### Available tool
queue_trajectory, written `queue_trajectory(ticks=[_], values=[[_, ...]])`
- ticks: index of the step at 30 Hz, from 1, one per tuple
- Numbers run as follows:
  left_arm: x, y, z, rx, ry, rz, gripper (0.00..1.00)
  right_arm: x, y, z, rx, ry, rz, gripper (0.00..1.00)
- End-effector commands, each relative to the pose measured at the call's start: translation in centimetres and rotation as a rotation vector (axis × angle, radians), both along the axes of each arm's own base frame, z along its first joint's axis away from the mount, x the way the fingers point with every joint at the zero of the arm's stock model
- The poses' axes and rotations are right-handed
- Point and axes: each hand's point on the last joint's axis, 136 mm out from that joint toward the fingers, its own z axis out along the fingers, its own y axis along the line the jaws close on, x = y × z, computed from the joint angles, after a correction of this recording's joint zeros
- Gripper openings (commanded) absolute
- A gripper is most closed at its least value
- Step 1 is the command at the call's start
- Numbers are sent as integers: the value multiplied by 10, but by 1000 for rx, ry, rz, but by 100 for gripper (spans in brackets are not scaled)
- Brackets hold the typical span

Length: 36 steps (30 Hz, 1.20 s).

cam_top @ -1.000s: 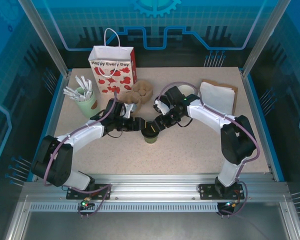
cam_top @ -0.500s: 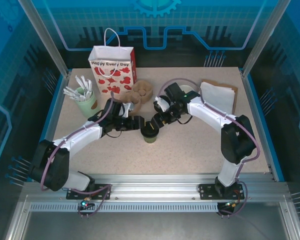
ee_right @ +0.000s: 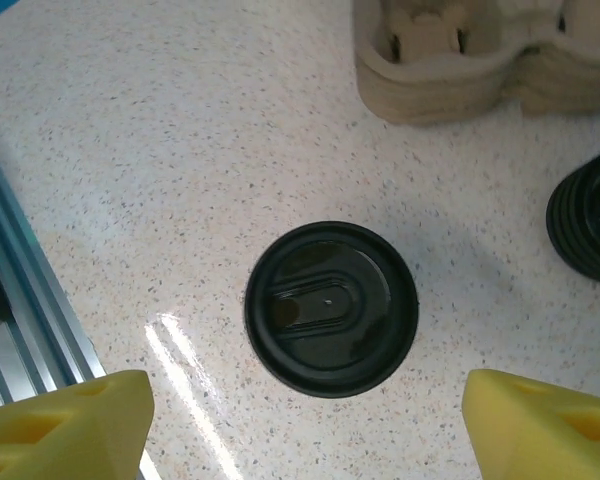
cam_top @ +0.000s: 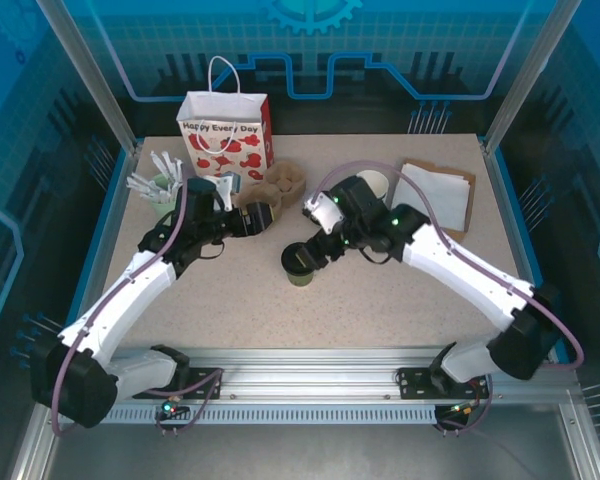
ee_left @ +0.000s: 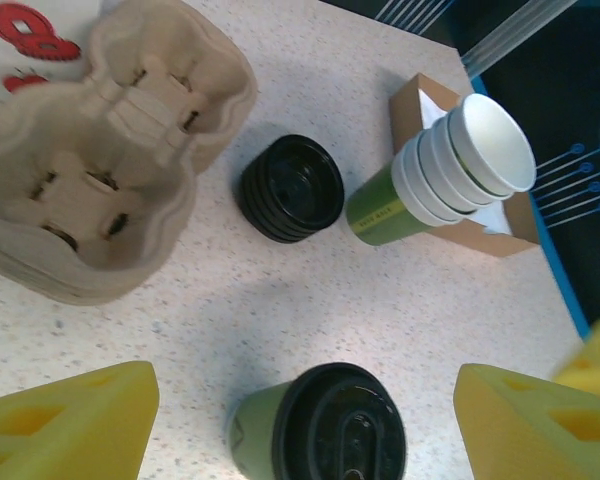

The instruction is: Pack the takeout coffee

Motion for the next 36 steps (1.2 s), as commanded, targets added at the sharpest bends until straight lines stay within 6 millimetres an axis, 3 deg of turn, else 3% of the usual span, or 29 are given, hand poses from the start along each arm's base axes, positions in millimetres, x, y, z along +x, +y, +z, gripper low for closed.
queue_trajectory(ticks=[1,10,13,18,25,29,36], values=[[6,20,-3,139,4,50,79,10,-4,1,-6,-127,-17,83],[30,30,35,205,-75,107,80,5,2,-3,28,-124,-19,86],[34,30,37,216,-72,115,80,3,2,-12,-16,-103,-9,92],[43,34,18,223,-9,148,80,8,10,-28,-66,-69,-8,97],[63,12,-23,326,122,13,74,14,8,-34,-50,-10,-31,96],[60,5,-37,293,164,1,74,11,13,-42,-62,52,2,97],[45,34,-46,274,188,91,75,27,25,-60,-197,41,-46,100]])
